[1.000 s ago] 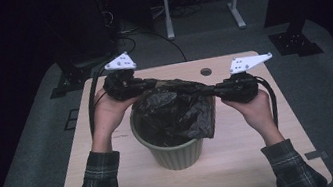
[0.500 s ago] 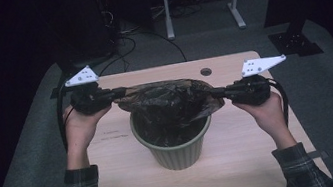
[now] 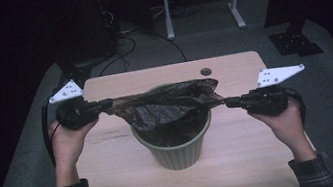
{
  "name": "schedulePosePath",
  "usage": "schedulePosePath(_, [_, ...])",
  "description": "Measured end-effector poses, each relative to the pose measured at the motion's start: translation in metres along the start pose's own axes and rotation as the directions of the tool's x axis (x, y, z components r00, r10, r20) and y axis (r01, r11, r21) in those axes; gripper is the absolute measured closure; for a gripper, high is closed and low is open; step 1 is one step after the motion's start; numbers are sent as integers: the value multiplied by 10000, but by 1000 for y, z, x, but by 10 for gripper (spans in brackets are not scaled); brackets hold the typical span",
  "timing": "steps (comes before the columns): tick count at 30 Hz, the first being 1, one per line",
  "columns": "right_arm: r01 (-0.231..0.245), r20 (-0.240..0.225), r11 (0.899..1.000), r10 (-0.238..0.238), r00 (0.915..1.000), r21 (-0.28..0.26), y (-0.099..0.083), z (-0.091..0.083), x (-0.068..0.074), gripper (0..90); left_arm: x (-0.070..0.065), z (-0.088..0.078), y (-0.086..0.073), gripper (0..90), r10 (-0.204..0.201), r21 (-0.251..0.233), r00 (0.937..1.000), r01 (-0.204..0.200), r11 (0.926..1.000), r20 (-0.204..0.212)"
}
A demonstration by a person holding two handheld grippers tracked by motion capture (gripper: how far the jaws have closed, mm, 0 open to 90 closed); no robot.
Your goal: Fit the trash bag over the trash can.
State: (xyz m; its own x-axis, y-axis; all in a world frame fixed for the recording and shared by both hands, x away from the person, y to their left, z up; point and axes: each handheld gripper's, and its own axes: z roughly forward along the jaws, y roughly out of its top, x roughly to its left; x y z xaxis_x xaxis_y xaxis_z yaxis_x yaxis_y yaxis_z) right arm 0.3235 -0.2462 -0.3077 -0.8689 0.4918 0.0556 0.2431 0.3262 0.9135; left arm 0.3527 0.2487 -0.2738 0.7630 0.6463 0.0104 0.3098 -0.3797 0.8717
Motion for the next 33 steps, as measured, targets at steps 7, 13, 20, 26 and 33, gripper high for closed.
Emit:
schedulePosePath(7, [-72,-119,9993,77,9999,356,-19,-12,13,900,0,-6,-13,893,-247,175,9997,248,9995,-74])
schedulePosePath(13, [-267,-421,9965,301,9987,789,-41,-10,20,900,-4,-1,-26,893,-301,432,9995,300,9986,22])
schedulePosePath(20, [-344,-211,9979,356,9991,549,-41,-15,17,716,-6,8,-25,892,-269,449,9995,261,9986,163])
schedulePosePath(26, [-399,38,9985,401,9992,-386,-7,-26,10,642,-8,12,-20,892,-169,409,9995,159,9990,260])
schedulePosePath(33, [-203,224,9998,205,9995,-74,36,17,3,644,-9,14,-16,892,-101,354,9993,89,9993,352])
